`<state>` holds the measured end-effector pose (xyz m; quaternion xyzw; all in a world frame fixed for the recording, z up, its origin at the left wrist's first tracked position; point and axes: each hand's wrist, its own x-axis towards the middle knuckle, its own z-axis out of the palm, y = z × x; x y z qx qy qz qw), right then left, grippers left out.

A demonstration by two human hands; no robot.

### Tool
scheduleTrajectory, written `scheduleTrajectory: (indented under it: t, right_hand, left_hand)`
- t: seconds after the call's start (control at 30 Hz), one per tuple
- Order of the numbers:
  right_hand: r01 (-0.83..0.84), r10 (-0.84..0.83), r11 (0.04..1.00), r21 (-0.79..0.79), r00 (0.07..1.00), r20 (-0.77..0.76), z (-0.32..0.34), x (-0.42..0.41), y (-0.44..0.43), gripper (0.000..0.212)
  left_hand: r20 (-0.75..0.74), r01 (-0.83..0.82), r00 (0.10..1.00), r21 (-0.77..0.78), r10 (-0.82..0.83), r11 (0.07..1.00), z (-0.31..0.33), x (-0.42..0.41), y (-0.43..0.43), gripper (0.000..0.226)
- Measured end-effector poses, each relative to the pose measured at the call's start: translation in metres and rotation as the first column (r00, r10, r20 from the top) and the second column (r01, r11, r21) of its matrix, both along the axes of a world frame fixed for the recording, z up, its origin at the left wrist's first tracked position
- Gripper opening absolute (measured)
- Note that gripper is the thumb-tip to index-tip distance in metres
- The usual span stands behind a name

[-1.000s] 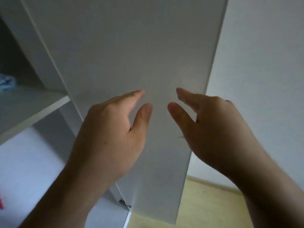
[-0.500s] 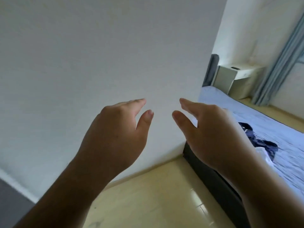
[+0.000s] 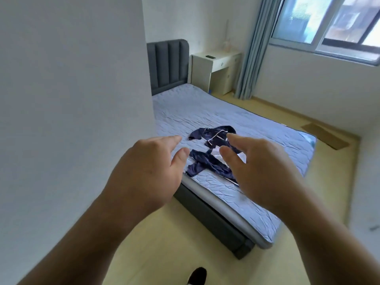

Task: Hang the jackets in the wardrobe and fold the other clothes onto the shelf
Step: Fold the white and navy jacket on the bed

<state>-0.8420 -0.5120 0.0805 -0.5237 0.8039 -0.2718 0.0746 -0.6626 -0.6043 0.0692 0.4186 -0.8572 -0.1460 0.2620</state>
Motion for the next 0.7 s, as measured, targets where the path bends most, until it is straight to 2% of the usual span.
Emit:
scheduleTrajectory:
  t: [0.2, 0.4, 0.53, 0.7]
  right_hand:
    - [0.121, -0.119, 0.983, 0.139, 0.993, -0.022, -0.03, -0.14, -0.054, 0.04]
    - [0.227, -0.237, 0.951, 0.211, 0.971, 0.021, -0.06, -0.27, -0.074, 0.041]
    - [0.229, -0.257, 0.941, 0.248, 0.963, 0.084, -0.084, -0.355, -0.074, 0.046]
    - [0.164, -0.205, 0.946, 0.28, 0.971, 0.124, -0.113, -0.47, -0.07, 0.034]
  left_hand:
    - [0.1, 0.107, 0.988, 0.09, -0.116, 0.99, -0.043, -0.169, -0.082, 0.034]
    - [0.278, 0.255, 0.914, 0.168, -0.294, 0.952, -0.073, -0.323, -0.128, 0.028]
    - [0.342, 0.258, 0.886, 0.195, -0.312, 0.946, -0.101, -0.405, -0.131, 0.036]
    - [0.377, 0.189, 0.884, 0.254, -0.277, 0.949, -0.143, -0.497, -0.119, 0.034]
